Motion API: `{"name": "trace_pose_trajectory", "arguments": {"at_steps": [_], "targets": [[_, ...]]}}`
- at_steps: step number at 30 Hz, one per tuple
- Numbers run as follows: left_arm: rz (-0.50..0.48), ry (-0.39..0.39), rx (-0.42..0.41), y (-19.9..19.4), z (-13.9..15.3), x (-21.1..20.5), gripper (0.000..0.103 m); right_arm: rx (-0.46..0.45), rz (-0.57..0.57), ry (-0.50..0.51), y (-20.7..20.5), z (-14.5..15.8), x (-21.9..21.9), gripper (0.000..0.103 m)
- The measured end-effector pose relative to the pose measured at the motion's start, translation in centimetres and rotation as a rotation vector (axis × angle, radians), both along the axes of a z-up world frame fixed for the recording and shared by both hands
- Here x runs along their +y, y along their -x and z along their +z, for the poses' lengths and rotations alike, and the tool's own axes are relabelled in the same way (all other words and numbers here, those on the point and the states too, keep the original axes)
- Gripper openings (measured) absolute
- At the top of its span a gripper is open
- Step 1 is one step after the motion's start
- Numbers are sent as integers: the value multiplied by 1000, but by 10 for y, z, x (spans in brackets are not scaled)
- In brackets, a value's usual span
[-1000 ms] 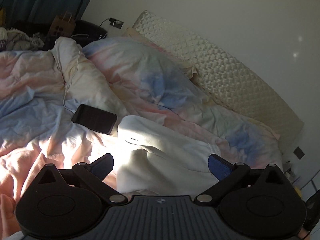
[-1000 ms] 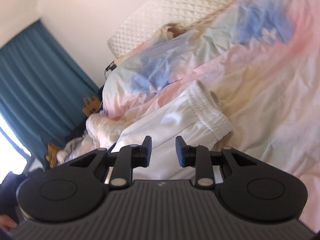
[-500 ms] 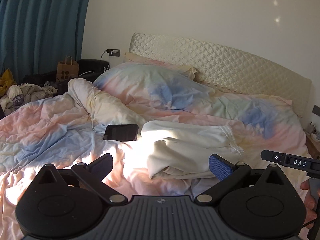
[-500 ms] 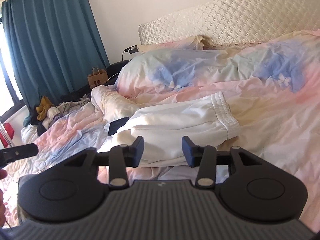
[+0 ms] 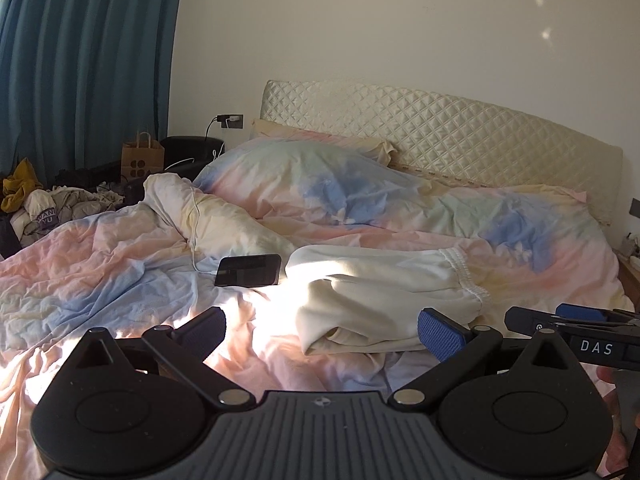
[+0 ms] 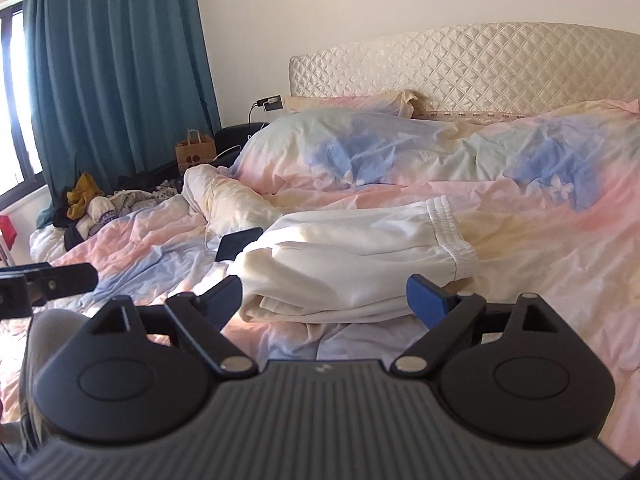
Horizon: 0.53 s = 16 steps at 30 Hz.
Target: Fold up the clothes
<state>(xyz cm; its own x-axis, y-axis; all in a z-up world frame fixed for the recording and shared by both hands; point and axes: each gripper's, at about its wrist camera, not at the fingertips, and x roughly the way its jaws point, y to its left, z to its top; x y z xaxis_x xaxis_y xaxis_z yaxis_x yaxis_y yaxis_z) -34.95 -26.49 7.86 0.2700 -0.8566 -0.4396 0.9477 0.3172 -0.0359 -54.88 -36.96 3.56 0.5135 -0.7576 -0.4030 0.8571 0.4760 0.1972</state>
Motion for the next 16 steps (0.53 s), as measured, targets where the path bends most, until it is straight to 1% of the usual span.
{"name": "trace_pose_trajectory", "arguments": {"at_steps": [5, 10, 16], "targets": [[3, -7, -2, 0, -1, 0, 103, 5, -21, 9, -1, -1, 1, 91], [12, -6, -16, 0, -2, 1, 103, 12, -25, -12, -4, -3, -1, 91], [18, -9, 6, -5, -2, 3, 103, 39, -11, -18, -11, -5, 3, 91]]}}
